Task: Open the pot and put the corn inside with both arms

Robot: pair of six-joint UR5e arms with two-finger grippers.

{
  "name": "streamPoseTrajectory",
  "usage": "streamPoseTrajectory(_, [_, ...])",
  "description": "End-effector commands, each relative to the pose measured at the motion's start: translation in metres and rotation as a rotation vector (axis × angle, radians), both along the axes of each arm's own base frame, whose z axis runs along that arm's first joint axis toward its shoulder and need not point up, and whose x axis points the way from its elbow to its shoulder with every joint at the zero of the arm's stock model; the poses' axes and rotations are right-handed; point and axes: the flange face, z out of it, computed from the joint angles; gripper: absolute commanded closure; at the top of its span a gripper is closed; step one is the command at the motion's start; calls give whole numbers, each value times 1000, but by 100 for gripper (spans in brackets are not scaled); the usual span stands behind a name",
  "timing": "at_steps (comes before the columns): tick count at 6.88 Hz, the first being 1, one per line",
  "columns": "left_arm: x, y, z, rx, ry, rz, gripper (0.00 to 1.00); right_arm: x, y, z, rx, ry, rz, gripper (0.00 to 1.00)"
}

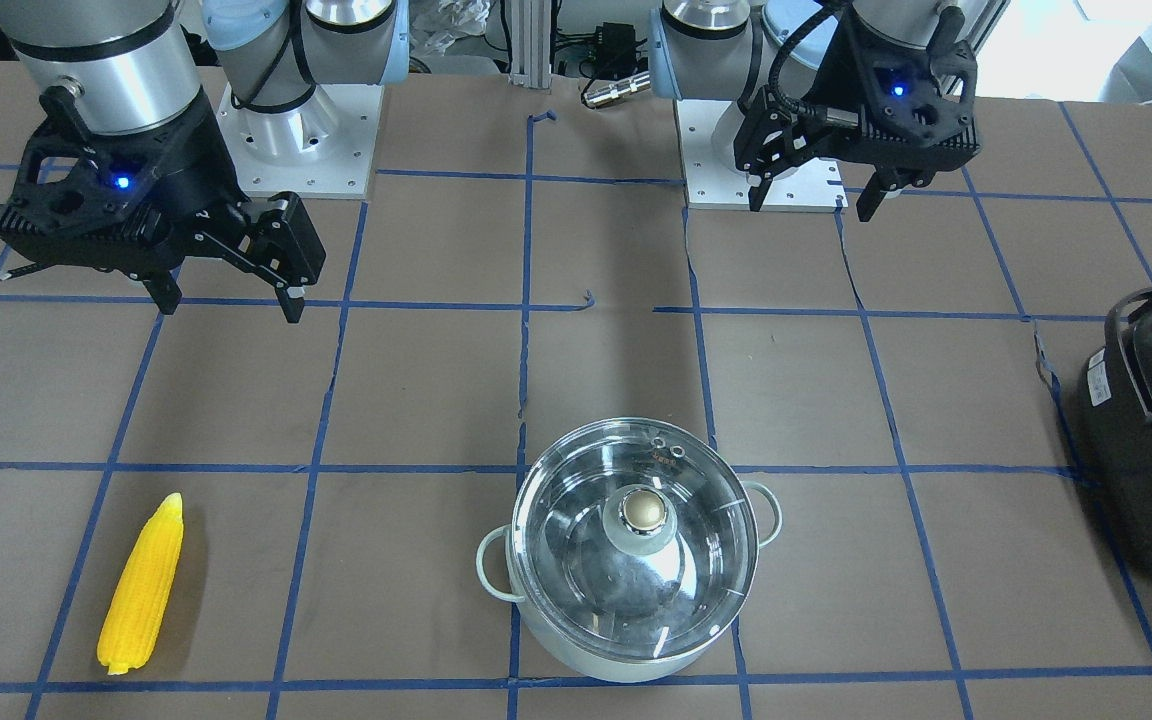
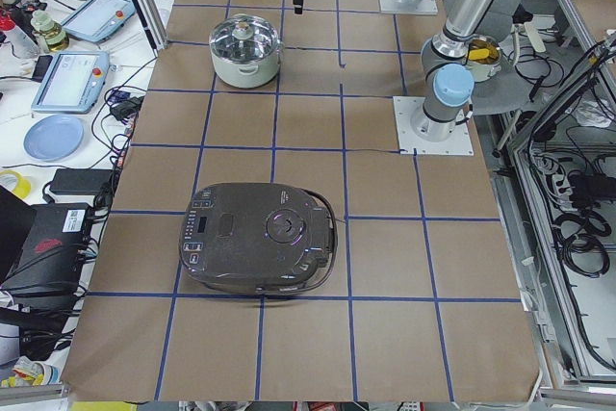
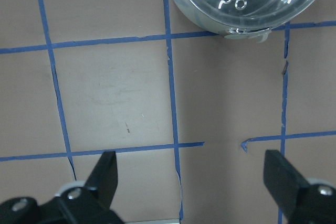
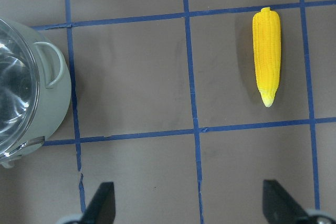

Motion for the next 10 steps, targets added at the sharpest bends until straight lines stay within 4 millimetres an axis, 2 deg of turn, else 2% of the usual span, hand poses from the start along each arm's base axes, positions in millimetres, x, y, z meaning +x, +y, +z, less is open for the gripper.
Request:
streamPoseTrajectory(1, [0,2,1,0,-3,-1,0,-3,-2,-1,1,3,-5,0])
streamPoseTrajectory(10, [0,1,0,3,0,1,0,-7,-4,-1,-1,8,2,0])
